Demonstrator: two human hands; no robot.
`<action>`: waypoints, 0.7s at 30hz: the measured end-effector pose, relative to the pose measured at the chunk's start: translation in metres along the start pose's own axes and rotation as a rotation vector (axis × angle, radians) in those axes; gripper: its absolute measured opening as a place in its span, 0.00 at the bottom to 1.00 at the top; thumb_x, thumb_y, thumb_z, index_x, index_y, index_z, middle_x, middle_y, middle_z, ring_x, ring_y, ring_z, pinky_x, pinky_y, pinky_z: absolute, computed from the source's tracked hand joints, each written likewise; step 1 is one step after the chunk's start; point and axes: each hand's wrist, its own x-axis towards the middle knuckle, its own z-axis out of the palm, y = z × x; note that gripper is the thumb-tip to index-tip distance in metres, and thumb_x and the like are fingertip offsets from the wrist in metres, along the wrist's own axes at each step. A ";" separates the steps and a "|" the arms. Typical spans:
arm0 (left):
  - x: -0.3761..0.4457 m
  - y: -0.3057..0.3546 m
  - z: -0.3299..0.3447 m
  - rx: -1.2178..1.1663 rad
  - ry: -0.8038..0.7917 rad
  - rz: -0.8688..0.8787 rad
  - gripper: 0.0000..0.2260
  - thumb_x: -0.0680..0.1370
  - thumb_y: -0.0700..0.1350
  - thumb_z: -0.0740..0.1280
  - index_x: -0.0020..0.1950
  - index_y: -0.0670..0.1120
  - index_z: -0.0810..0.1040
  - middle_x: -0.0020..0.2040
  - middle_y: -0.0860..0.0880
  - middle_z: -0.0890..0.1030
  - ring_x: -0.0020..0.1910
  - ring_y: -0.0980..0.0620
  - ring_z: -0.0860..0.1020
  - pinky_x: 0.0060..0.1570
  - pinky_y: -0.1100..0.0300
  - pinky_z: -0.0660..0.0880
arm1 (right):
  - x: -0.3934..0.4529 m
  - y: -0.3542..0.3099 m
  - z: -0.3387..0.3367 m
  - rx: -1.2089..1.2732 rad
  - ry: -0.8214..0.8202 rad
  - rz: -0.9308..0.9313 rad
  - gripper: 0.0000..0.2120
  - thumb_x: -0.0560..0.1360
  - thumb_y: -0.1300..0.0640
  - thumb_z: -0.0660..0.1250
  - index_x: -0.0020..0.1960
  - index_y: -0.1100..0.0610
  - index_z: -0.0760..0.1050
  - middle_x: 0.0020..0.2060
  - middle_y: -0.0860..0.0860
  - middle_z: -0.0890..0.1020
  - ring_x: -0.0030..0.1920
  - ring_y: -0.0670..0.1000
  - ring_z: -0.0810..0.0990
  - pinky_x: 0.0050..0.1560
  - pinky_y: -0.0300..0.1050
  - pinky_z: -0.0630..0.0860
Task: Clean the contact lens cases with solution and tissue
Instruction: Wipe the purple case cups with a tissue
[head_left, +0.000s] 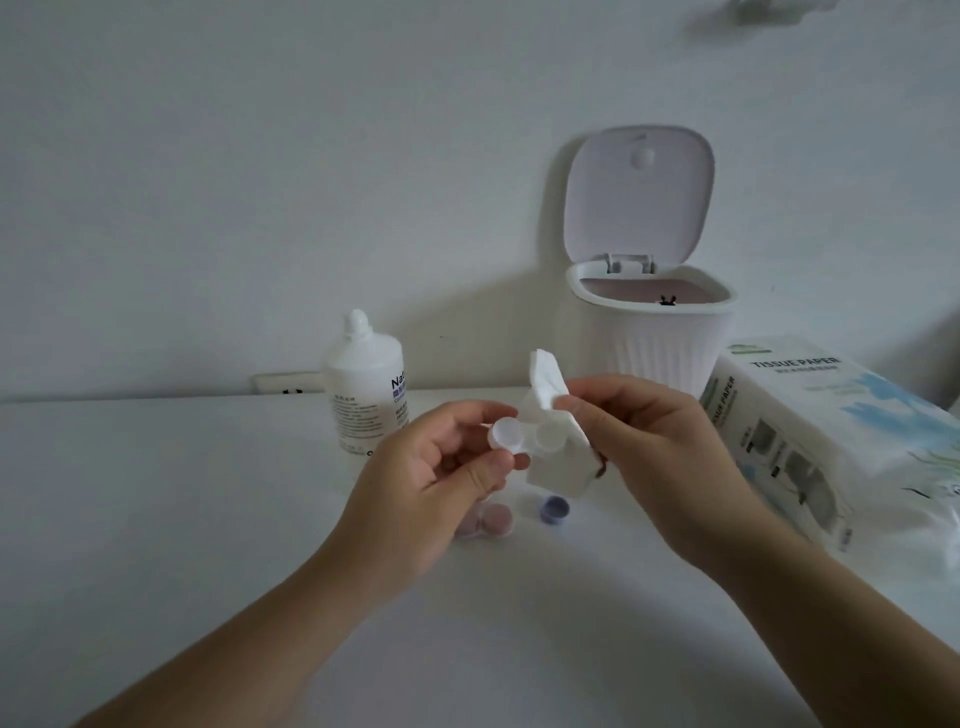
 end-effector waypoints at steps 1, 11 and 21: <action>0.000 0.000 -0.001 -0.003 -0.003 0.004 0.12 0.78 0.34 0.69 0.58 0.47 0.82 0.42 0.49 0.86 0.43 0.55 0.84 0.38 0.66 0.79 | -0.002 0.001 0.002 -0.005 -0.021 0.001 0.06 0.75 0.51 0.71 0.47 0.49 0.87 0.39 0.50 0.87 0.35 0.49 0.81 0.36 0.37 0.77; -0.002 0.000 -0.004 0.062 -0.015 0.021 0.13 0.79 0.36 0.70 0.59 0.50 0.83 0.44 0.46 0.85 0.42 0.48 0.82 0.40 0.66 0.79 | -0.014 0.007 0.007 -0.077 -0.213 0.140 0.18 0.71 0.42 0.69 0.45 0.56 0.86 0.35 0.56 0.86 0.32 0.49 0.82 0.30 0.39 0.75; -0.010 -0.002 0.005 0.427 0.120 0.346 0.13 0.65 0.50 0.79 0.43 0.44 0.83 0.35 0.53 0.82 0.34 0.56 0.81 0.37 0.71 0.75 | -0.017 0.011 0.010 -0.017 -0.178 0.136 0.16 0.76 0.46 0.66 0.42 0.57 0.82 0.34 0.61 0.84 0.30 0.52 0.80 0.31 0.41 0.73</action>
